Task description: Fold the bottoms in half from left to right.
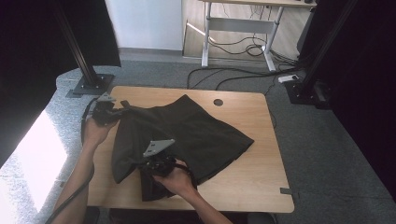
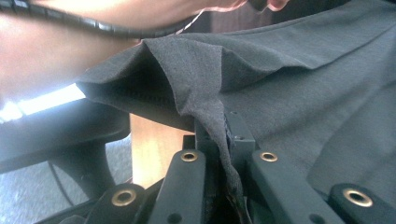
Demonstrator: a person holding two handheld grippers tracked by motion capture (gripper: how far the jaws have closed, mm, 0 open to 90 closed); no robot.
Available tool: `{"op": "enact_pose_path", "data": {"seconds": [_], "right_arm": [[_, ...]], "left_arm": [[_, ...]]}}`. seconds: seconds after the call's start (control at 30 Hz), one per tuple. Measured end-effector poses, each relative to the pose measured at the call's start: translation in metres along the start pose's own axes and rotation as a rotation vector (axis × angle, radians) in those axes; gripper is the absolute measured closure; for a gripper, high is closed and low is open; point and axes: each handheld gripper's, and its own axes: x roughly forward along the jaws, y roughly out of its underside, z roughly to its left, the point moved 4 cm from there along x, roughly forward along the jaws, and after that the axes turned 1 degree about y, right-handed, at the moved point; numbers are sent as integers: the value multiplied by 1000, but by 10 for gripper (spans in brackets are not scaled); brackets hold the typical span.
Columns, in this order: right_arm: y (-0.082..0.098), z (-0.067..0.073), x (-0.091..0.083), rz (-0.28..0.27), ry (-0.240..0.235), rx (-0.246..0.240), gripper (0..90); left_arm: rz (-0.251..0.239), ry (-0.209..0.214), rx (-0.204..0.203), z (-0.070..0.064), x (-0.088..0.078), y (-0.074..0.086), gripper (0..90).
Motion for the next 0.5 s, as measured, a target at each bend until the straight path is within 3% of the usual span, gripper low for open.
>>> {"op": "enact_pose_path", "data": {"seconds": [0.13, 0.23, 0.5], "right_arm": [[-3, -8, -16, -20, 26, 5, 864], [-7, -19, -41, -45, 72, 8, 865], [-6, -37, -77, -59, 174, 1, 864]], "left_arm": [[-29, 2, -9, -6, 6, -14, 863], [-60, 6, -12, -14, 14, -34, 864], [-76, -10, 15, -30, 25, -62, 868]]}}
